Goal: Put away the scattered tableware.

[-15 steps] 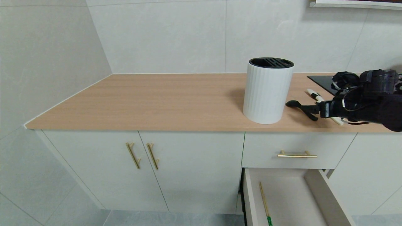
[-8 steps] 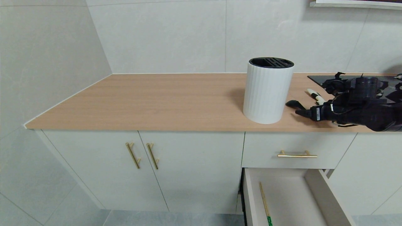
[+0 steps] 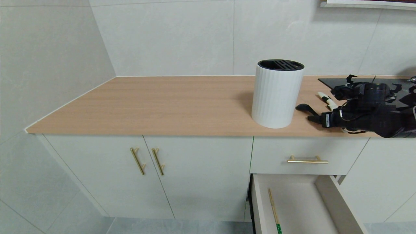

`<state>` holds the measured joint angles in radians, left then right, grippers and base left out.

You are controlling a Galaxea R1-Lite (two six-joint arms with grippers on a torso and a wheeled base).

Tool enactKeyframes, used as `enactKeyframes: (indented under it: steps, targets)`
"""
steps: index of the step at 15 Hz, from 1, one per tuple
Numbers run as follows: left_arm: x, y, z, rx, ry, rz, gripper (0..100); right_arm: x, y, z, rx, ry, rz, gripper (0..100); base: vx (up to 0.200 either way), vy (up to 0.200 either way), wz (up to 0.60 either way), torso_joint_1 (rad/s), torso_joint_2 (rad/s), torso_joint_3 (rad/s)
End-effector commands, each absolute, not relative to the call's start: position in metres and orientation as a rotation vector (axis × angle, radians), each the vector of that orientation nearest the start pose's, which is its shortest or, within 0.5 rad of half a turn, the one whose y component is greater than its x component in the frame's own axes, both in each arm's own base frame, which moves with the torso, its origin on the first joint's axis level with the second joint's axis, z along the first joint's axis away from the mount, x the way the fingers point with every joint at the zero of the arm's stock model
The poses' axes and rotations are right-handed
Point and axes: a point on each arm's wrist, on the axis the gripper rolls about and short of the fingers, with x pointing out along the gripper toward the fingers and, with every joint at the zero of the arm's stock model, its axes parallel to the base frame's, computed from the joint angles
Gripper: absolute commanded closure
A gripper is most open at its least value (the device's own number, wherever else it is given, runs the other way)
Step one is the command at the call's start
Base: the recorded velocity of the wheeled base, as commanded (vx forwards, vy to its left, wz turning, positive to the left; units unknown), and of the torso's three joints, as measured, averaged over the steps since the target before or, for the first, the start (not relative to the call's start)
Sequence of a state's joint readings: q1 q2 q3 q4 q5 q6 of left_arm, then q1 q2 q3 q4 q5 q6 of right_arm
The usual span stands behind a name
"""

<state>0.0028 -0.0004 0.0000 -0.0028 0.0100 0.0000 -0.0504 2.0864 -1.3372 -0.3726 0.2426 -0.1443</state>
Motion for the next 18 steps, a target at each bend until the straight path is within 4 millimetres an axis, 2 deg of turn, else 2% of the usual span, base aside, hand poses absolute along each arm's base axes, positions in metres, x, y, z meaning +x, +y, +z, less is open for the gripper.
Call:
enactKeyframes:
  steps: [1, 4, 9, 11, 13, 14, 15, 18]
  targets:
    - [-0.023, 0.000, 0.076, 0.000, -0.003, 0.014, 0, 0.423, -0.015, 0.158, -0.087, 0.359, 0.220, 100, 0.000, 0.000, 0.00, 0.000, 0.00, 0.000]
    - [-0.023, 0.000, 0.076, 0.000, -0.003, 0.014, 0, 0.424, -0.013, 0.157, -0.083, 0.361, 0.224, 100, 0.000, 0.000, 0.00, 0.000, 0.00, 0.000]
    - [-0.023, 0.000, 0.076, 0.000, -0.003, 0.014, 0, 0.414, 0.002, 0.184, 0.031, 0.325, 0.183, 100, 0.000, 0.000, 0.00, 0.000, 0.00, 0.000]
    - [-0.023, 0.000, 0.076, 0.000, -0.003, 0.014, 0, 0.393, 0.010, 0.210, 0.111, 0.351, 0.127, 100, 0.000, 0.000, 0.00, 0.000, 0.00, 0.000]
    - [-0.023, 0.000, 0.076, 0.000, -0.003, 0.014, 0, 0.358, 0.022, 0.239, 0.183, 0.353, 0.045, 100, 0.000, 0.000, 0.00, 0.000, 0.00, 0.000]
    - [-0.023, 0.000, 0.076, 0.000, -0.003, 0.014, 0, 0.343, 0.024, 0.245, 0.184, 0.360, 0.023, 100, 0.000, 0.000, 0.00, 0.000, 0.00, 0.000]
    - [-0.023, 0.000, 0.076, 0.000, -0.003, 0.014, 0, 0.320, 0.027, 0.249, 0.180, 0.384, 0.004, 100, 0.000, 0.000, 0.00, 0.000, 0.00, 0.000]
    - [-0.023, 0.000, 0.076, 0.000, -0.003, 0.014, 0, 0.266, 0.029, 0.240, 0.167, 0.445, -0.013, 100, 0.000, 0.000, 0.00, 0.000, 0.00, 0.000]
